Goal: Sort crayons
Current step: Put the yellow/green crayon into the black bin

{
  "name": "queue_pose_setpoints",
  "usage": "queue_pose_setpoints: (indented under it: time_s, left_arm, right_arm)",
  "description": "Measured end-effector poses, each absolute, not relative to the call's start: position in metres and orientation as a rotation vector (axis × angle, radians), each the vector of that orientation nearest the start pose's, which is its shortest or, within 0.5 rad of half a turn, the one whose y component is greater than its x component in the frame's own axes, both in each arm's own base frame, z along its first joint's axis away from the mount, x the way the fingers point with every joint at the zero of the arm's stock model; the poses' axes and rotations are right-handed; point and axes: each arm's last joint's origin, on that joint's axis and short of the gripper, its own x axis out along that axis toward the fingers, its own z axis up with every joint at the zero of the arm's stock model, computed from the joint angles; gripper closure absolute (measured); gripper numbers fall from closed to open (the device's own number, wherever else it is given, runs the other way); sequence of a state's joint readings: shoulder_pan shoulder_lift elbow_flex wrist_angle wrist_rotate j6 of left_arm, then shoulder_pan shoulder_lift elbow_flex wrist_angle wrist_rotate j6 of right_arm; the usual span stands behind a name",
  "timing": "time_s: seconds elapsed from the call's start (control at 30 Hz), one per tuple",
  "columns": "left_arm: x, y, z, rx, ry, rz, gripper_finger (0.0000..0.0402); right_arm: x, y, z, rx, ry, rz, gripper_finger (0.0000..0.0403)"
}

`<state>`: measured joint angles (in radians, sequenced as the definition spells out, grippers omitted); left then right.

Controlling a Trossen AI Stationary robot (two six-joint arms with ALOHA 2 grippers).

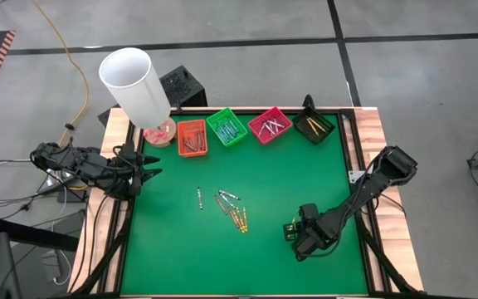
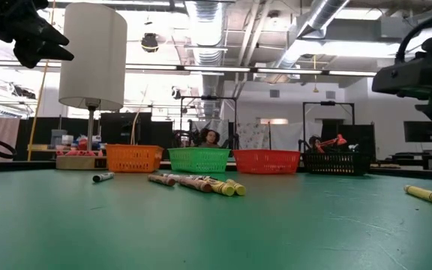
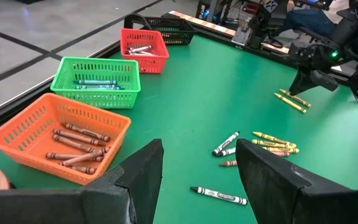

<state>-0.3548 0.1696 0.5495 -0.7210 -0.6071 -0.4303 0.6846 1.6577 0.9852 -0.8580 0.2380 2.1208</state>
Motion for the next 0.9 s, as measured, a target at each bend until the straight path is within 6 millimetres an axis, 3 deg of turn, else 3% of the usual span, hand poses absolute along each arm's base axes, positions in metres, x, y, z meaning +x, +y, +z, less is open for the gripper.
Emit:
queue_pose_setpoints:
  time_s: [0.4, 0.63, 0.9]
  left_arm:
    - [0.054, -0.002, 0.264, -0.266, 0.244, 0.310, 0.0210]
    - [0.054, -0.002, 0.264, -0.267, 0.243, 0.311, 0.0210]
    - [0.054, -0.002, 0.264, -0.266, 0.243, 0.311, 0.0210]
  right_arm:
    - [0.229, 0.170, 0.142, 0.977, 1.045, -1.074, 0.0312]
    - [0.237, 0.162, 0.145, 0.933, 1.094, -1.020, 0.0313]
    - [0.261, 0.147, 0.155, 0.828, 1.093, -0.906, 0.0313]
